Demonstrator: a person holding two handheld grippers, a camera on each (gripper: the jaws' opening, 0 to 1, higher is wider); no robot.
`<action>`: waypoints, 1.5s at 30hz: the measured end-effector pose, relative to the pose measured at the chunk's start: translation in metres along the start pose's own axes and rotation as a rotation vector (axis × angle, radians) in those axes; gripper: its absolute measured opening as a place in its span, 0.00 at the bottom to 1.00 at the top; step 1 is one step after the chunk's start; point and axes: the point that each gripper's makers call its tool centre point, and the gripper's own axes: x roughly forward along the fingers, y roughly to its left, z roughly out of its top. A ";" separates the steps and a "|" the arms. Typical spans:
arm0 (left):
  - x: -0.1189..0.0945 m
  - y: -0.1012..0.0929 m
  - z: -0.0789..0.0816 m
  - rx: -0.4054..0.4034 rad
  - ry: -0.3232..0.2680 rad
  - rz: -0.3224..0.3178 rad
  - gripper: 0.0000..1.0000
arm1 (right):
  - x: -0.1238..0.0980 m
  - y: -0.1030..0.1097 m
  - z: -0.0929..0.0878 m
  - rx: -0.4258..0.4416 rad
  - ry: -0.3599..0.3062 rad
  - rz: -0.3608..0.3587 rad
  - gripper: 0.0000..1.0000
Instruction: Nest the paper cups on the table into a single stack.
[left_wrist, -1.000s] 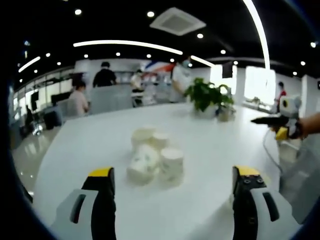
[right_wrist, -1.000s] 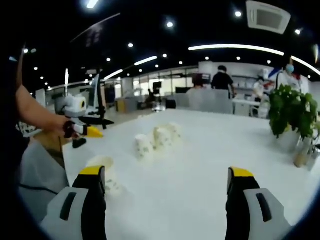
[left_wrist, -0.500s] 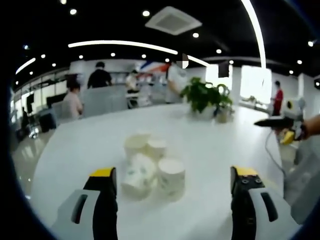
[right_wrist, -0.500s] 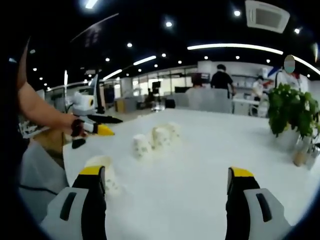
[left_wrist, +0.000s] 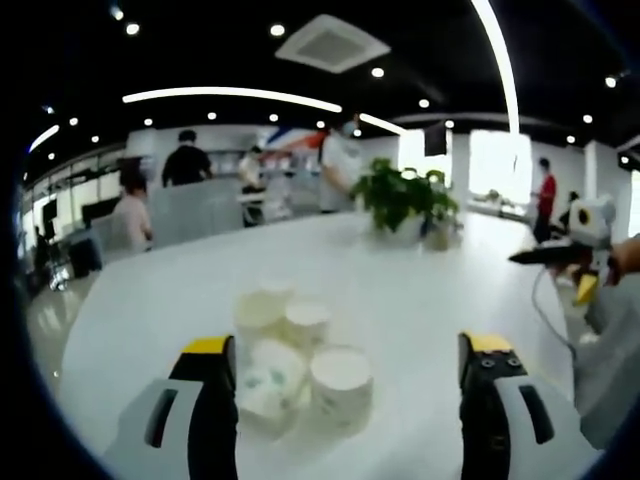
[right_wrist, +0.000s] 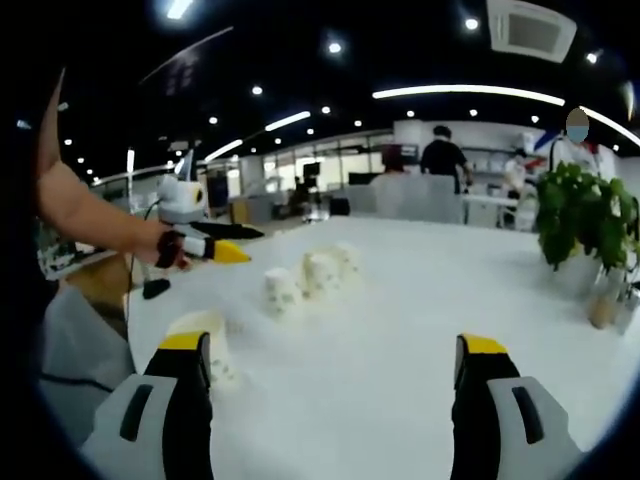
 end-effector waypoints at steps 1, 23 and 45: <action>0.001 -0.001 -0.001 0.000 0.001 -0.002 0.89 | 0.000 0.000 0.000 0.003 -0.001 -0.001 1.00; 0.035 -0.012 -0.052 0.021 0.114 -0.059 0.70 | -0.002 0.006 -0.018 0.029 0.028 0.000 1.00; 0.047 -0.003 -0.072 0.024 0.177 -0.054 0.44 | -0.003 0.012 -0.024 0.042 0.048 0.007 0.99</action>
